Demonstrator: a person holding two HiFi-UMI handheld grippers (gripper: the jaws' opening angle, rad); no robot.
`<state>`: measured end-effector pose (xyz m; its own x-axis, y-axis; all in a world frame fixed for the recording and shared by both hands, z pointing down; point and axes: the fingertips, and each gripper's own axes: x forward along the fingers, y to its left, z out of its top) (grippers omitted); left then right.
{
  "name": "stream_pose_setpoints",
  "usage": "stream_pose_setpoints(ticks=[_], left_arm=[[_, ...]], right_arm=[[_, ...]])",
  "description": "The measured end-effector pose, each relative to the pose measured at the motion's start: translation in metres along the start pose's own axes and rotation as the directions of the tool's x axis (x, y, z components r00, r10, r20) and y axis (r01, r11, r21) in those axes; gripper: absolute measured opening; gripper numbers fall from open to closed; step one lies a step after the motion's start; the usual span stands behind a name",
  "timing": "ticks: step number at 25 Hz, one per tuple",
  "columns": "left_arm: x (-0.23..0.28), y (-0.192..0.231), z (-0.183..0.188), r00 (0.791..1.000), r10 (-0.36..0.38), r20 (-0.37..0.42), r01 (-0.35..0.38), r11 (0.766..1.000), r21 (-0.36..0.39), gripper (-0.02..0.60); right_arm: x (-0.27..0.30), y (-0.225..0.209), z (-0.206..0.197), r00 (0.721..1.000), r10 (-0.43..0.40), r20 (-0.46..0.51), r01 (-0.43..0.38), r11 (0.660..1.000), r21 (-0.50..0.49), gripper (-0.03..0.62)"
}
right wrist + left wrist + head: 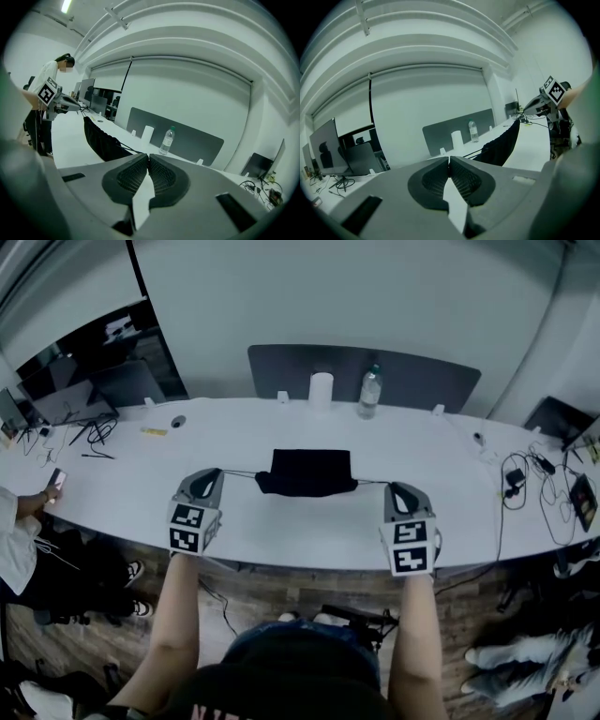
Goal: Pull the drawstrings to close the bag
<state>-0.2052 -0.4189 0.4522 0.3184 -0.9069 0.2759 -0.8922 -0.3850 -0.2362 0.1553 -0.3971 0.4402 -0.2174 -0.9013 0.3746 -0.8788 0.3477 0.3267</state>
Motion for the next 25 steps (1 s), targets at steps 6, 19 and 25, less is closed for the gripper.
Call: stream_pose_setpoints(ticks=[6,19,25], left_arm=[[0.007,0.017,0.022,0.998,0.039,0.048,-0.039,0.999,-0.002,0.008],[0.016,0.036,0.044,0.994,0.087,0.068,-0.085,0.996,-0.028,0.008],[0.018,0.043,0.051,0.991,0.105,0.081,-0.104,0.994,-0.016,0.008]], right_arm=[[0.006,-0.014,0.020,0.998,-0.051,0.025,0.051,0.999,0.000,0.007],[0.010,-0.035,0.036,0.991,-0.132,0.031,0.132,0.991,0.028,0.008],[0.010,-0.041,0.034,0.988,-0.151,0.021,0.150,0.988,0.032,0.007]])
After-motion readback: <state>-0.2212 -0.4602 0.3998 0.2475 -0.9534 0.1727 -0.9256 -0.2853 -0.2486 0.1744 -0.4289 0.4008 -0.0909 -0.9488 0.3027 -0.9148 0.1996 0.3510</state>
